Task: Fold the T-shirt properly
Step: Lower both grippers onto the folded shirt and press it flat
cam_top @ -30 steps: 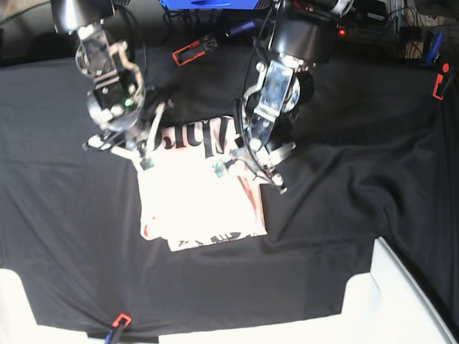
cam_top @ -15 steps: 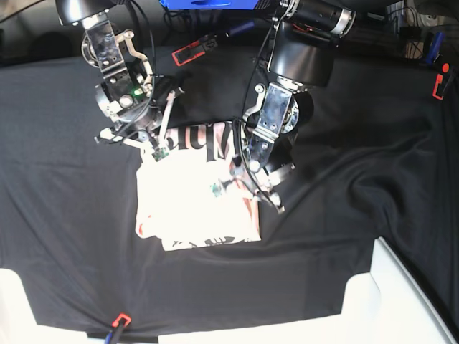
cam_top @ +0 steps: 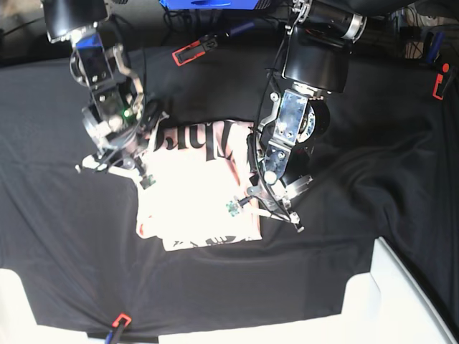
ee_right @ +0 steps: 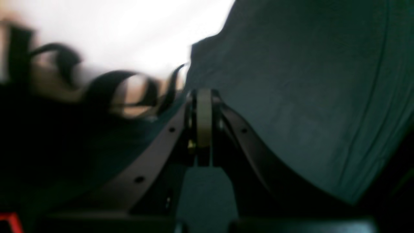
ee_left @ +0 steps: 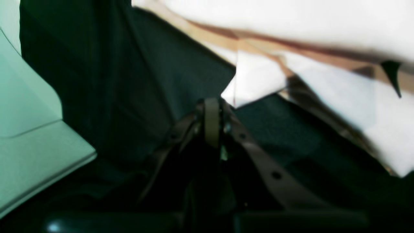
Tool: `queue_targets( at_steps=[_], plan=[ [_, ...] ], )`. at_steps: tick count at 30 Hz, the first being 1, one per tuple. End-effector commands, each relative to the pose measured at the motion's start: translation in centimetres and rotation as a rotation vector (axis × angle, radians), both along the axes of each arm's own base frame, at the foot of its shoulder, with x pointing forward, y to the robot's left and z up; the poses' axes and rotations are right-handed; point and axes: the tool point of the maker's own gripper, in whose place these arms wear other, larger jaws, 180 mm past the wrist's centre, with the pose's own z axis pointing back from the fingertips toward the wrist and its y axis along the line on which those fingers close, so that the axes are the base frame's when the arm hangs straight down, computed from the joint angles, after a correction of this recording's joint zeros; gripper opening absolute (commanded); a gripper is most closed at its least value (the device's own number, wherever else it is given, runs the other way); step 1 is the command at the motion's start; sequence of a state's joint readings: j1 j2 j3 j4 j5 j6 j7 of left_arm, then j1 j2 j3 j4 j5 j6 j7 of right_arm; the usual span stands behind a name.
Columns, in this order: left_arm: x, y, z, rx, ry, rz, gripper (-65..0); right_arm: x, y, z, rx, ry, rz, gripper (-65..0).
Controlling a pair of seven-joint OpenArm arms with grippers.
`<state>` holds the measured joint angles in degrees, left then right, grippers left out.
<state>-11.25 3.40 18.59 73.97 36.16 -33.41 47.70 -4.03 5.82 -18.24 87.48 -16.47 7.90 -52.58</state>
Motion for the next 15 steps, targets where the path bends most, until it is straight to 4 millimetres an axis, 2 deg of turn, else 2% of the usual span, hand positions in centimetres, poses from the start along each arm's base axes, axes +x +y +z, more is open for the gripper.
queue_targets(
  at_steps=[1, 6, 10, 15],
  plan=[
    [0.9, 0.0, 0.7, -0.001, -0.028, -0.002, -65.0, 1.3, -0.2, 0.7, -0.003, -0.032, -0.004, -65.0],
    [1.2, -0.3, -0.2, -0.011, -0.003, -0.011, -65.0, 2.7, -0.5, -0.3, -0.013, -0.027, 0.002, -65.0],
    [0.6, -0.4, -1.2, -0.015, 0.029, -0.013, -65.0, 2.4, -0.7, -1.5, -0.018, 0.0, 0.01, -65.0],
    [1.1, -1.7, -2.0, -0.027, 0.07, -0.021, -65.0, 2.1, 0.5, -1.6, 0.004, 0.007, 0.011, -65.0]
  ],
)
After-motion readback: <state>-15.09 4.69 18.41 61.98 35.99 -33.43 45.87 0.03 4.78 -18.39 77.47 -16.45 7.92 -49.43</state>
